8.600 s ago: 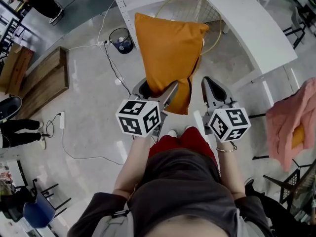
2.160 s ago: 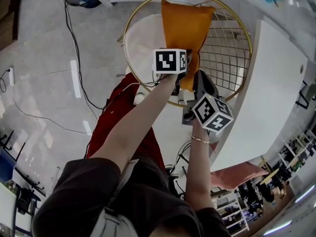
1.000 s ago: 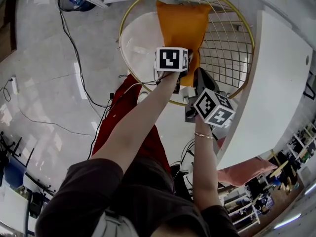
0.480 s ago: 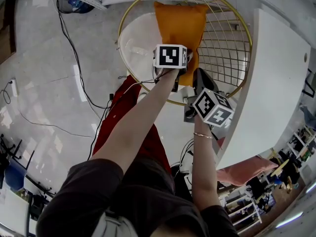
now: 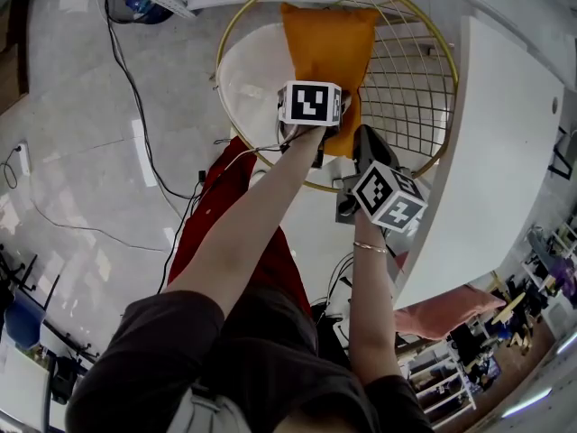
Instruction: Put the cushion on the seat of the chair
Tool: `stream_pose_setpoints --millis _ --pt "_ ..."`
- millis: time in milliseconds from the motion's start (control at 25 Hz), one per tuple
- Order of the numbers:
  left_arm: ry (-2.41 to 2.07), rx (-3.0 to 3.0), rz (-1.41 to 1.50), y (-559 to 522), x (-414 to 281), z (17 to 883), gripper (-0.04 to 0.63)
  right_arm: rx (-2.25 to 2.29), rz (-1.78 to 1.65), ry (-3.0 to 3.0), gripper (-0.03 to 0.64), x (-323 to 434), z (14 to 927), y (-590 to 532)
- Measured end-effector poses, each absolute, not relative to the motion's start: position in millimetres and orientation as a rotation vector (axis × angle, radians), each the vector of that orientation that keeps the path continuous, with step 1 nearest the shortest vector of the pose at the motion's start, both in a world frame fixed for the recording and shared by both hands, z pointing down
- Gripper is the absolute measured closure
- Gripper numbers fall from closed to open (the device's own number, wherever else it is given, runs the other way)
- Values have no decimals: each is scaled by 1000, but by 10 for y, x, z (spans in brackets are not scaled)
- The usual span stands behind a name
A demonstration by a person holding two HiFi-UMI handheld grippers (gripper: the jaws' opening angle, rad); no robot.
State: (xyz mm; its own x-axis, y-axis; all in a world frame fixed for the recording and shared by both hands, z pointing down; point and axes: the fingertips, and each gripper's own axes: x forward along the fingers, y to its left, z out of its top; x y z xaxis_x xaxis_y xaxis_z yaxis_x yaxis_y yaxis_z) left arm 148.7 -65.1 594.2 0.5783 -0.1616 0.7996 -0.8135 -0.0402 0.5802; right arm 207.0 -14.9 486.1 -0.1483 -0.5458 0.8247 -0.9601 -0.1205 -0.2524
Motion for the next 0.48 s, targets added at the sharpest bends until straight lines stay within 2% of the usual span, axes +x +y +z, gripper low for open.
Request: stream_pose_setpoints --millis 480 --pt "-902 1606 639 -650 1363 5775 144 1663 1192 -1720 598 1995 4787 -101"
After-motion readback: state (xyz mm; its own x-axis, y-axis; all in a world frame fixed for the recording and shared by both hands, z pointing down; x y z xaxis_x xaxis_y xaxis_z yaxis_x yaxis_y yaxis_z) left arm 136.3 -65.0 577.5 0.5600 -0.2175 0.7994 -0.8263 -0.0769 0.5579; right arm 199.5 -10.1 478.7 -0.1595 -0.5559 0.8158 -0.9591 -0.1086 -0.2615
